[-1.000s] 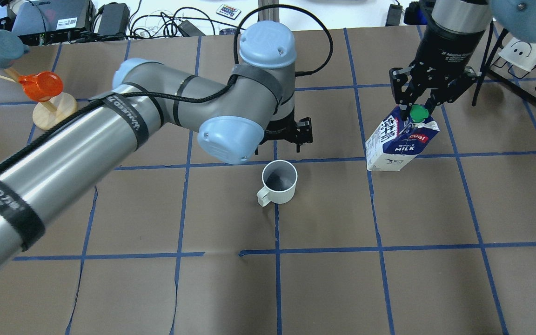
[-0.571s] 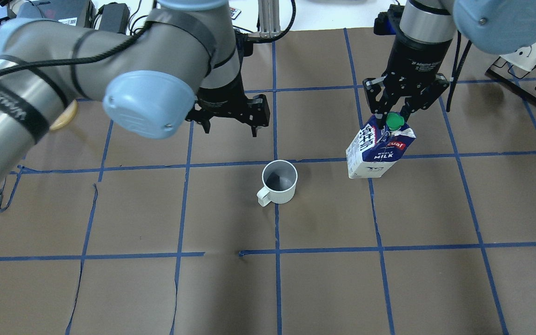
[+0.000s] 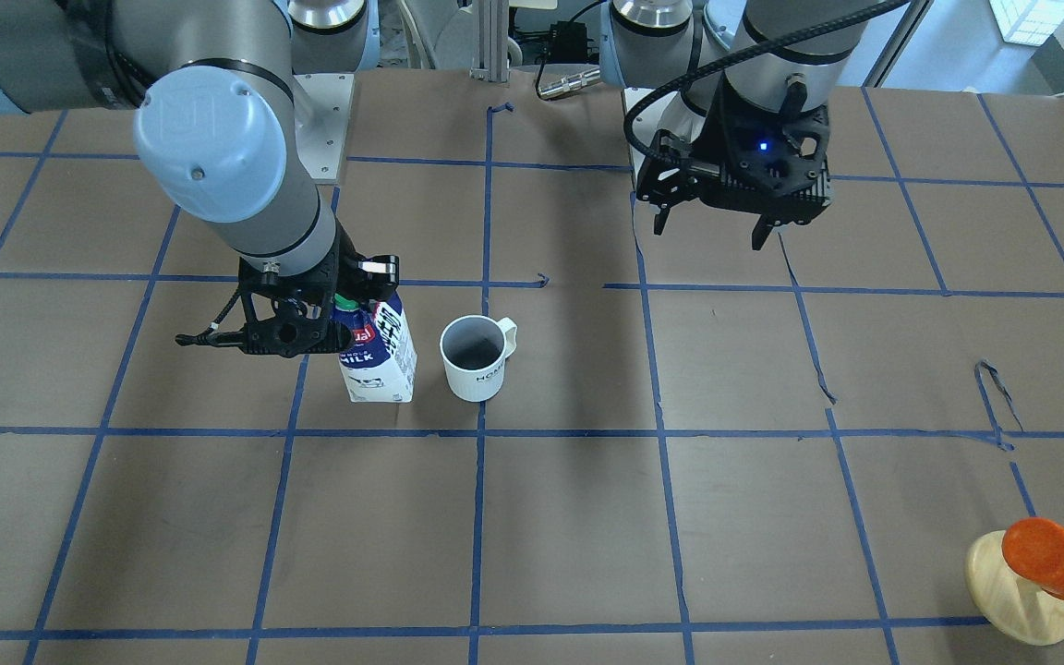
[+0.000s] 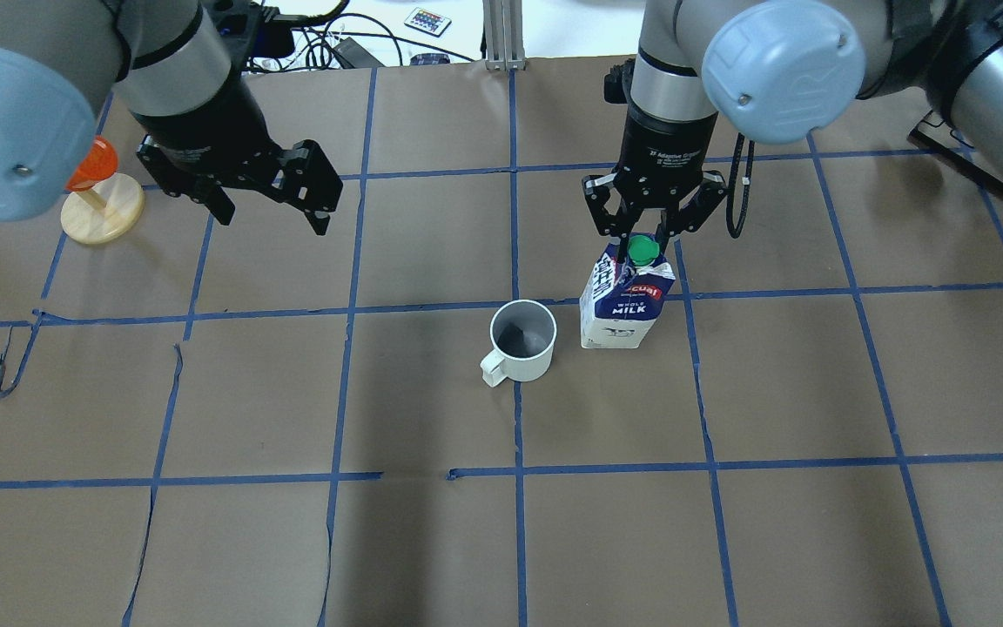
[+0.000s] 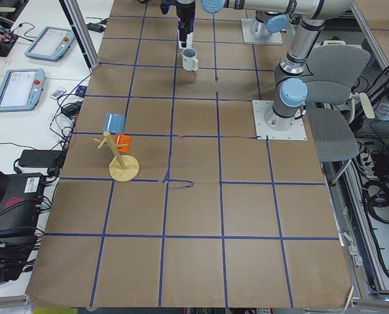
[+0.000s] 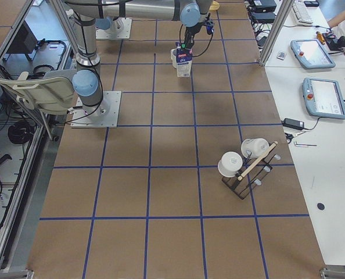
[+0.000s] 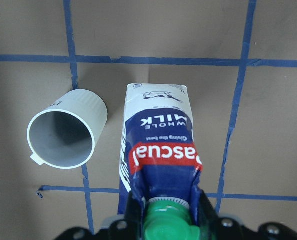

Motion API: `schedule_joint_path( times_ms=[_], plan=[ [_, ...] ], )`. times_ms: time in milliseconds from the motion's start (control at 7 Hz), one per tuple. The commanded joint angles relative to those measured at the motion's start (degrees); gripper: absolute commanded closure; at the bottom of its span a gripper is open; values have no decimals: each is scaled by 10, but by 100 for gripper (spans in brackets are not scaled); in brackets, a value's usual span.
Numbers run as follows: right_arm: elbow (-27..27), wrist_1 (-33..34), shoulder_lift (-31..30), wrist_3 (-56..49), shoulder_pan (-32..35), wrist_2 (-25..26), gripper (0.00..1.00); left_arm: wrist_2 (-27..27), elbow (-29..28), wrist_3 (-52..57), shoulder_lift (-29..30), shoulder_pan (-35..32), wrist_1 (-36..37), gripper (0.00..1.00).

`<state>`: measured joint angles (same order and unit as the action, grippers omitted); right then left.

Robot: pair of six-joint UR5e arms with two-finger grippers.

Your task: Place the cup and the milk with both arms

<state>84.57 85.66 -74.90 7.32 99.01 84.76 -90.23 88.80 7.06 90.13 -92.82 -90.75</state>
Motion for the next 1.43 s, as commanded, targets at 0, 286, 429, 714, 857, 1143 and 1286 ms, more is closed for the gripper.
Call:
schedule_joint_path(
  times_ms=[0,286,429,714,857,1143,1286],
  plan=[
    [4,2,11,23,9,-9,88,1,-2,51,-7,28,0,1],
    [14,7,11,24,18,-9,88,7,-1,48,-10,34,2,0],
    [16,8,12,23,19,-9,88,7,4,47,-13,33,2,0],
    [16,18,21,27,32,-9,87,6,6,46,-15,33,2,0],
    [17,18,24,26,34,-9,87,6,6,47,-15,34,2,0],
    [19,19,27,26,35,-10,81,6,5,41,-15,32,3,0],
    [24,21,27,26,35,-9,64,6,5,36,-15,33,4,0]
  ],
)
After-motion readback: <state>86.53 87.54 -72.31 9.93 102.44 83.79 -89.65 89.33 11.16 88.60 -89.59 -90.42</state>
